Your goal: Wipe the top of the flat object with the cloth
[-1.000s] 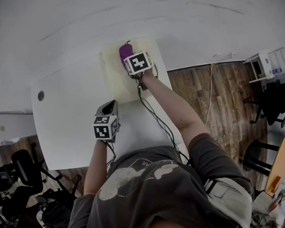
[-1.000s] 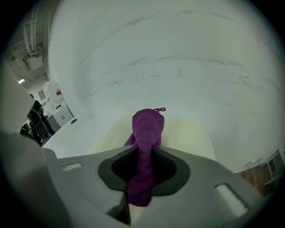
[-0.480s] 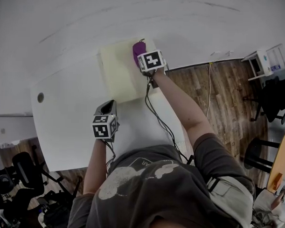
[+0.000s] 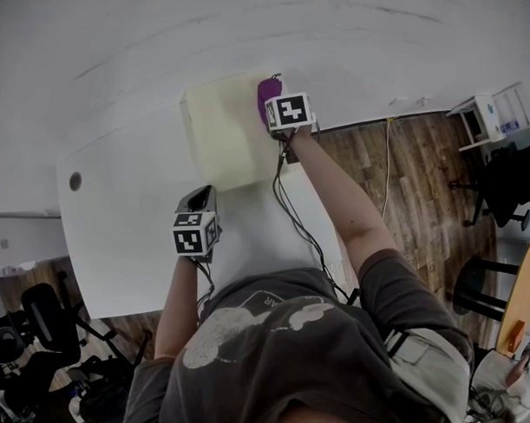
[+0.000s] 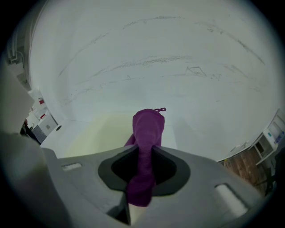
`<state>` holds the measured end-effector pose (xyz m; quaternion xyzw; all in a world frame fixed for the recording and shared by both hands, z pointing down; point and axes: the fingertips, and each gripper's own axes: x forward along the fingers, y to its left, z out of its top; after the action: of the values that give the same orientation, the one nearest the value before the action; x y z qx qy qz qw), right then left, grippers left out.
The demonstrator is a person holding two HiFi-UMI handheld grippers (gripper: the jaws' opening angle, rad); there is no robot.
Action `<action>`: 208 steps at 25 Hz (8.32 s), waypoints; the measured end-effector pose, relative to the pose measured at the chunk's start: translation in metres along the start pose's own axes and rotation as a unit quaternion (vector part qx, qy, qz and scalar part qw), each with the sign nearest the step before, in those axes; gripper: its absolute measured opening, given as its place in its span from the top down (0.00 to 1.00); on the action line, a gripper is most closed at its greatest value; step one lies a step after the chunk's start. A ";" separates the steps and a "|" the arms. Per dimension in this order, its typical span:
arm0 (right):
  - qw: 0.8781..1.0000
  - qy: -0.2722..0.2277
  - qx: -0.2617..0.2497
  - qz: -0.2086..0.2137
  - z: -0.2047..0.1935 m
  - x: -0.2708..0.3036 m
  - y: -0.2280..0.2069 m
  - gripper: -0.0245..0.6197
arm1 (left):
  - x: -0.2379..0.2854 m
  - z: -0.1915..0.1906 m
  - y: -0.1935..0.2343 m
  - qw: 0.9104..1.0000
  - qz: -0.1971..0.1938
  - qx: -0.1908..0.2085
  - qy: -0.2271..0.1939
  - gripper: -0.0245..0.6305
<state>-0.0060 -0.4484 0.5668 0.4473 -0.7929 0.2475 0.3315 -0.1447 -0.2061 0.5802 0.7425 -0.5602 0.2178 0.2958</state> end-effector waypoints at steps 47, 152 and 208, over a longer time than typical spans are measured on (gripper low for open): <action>0.985 0.035 -0.084 0.149 -0.041 -0.016 0.199 0.85 | -0.003 -0.002 0.000 1.000 -0.012 0.004 -0.004 0.97; 0.985 0.035 -0.042 0.161 -0.107 -0.075 0.179 0.85 | -0.025 0.001 -0.003 0.998 -0.018 0.056 -0.025 0.97; 0.998 -0.041 0.053 0.003 -0.171 -0.160 0.104 0.85 | -0.116 -0.066 0.041 0.997 -0.048 -0.016 -0.062 0.97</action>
<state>0.0162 -0.1935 0.5494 0.4718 -0.7929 0.2716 0.2739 -0.2158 -0.0873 0.5604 0.7756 -0.5446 0.1480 0.2827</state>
